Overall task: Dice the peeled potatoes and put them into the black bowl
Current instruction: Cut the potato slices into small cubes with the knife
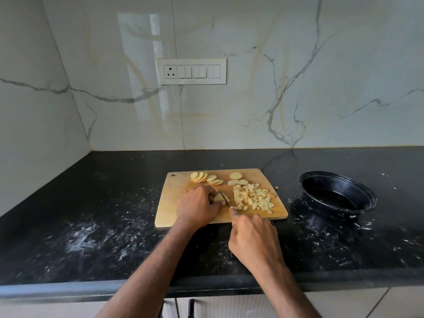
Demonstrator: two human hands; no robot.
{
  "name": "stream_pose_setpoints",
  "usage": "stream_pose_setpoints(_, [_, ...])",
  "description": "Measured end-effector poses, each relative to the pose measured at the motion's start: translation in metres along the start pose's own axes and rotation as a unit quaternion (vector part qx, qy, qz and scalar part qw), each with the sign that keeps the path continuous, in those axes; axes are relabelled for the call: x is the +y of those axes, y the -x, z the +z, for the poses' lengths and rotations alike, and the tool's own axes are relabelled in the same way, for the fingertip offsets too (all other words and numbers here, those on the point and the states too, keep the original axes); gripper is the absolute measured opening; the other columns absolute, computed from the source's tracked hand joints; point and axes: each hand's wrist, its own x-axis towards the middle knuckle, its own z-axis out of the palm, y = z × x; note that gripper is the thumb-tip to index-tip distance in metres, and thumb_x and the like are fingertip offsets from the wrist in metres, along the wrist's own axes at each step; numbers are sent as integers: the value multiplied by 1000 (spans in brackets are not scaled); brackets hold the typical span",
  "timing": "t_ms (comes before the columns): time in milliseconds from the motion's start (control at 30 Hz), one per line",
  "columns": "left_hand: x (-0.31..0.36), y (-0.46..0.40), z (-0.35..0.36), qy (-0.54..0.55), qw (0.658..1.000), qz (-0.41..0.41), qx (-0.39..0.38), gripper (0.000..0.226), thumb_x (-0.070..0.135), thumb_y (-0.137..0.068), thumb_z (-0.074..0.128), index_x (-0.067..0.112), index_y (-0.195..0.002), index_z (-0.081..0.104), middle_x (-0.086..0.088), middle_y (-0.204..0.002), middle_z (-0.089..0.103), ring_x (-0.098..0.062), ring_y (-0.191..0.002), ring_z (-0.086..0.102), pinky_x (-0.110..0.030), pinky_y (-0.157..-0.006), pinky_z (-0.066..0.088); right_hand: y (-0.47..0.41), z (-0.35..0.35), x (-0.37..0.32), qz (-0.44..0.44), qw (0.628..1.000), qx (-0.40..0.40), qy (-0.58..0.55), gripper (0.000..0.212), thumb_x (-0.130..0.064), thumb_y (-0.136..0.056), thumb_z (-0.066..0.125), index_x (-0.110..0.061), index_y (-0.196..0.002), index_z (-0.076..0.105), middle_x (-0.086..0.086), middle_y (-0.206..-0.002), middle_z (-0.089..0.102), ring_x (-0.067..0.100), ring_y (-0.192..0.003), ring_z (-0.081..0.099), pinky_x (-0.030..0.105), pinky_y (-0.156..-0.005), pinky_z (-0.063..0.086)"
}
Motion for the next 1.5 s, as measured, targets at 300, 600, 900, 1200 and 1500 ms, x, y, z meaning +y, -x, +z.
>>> stream_pose_setpoints(300, [-4, 1, 3, -2, 1000, 12, 10, 38, 55, -84, 70, 28, -111, 68, 9, -100, 68, -12, -87, 61, -30, -77, 56, 0, -1, 2, 8, 999, 20, -27, 41, -28, -97, 55, -26, -138, 59, -8, -84, 74, 10, -64, 64, 20, -59, 55])
stream_pose_setpoints(600, [-8, 2, -6, 53, 998, 18, -18, 34, 54, -75, 79, 30, -69, 56, 16, -68, 57, -5, -62, 50, -20, -53, 32, 0, -3, 4, 7, 998, 28, -64, 40, -31, -98, 55, -28, -138, 59, -10, -80, 74, 6, -53, 54, 8, -47, 37])
stream_pose_setpoints(900, [-9, 3, -2, 52, 999, 11, 5, 34, 53, -78, 79, 29, -102, 76, 14, -86, 68, -10, -81, 62, -30, -74, 55, 2, -5, 1, -13, 999, 8, -45, 42, -33, -98, 54, -29, -140, 56, -10, -76, 72, 4, -44, 42, 9, -41, 24])
stream_pose_setpoints(1200, [-4, 3, -3, 40, 999, 1, -2, 30, 48, -81, 77, 25, -100, 77, 13, -86, 70, -11, -80, 63, -33, -77, 58, 2, -4, 2, -12, 999, 4, -45, 41, -31, -97, 55, -28, -138, 58, -9, -74, 72, 6, -49, 51, 7, -46, 30])
stream_pose_setpoints(1500, [-1, 2, -3, 34, 999, 6, -11, 29, 46, -83, 75, 31, -108, 75, 14, -92, 70, -10, -86, 62, -34, -81, 57, -6, 0, 6, -2, 997, -11, -80, 36, -27, -97, 57, -25, -132, 65, -12, -88, 75, 6, -49, 54, 11, -43, 39])
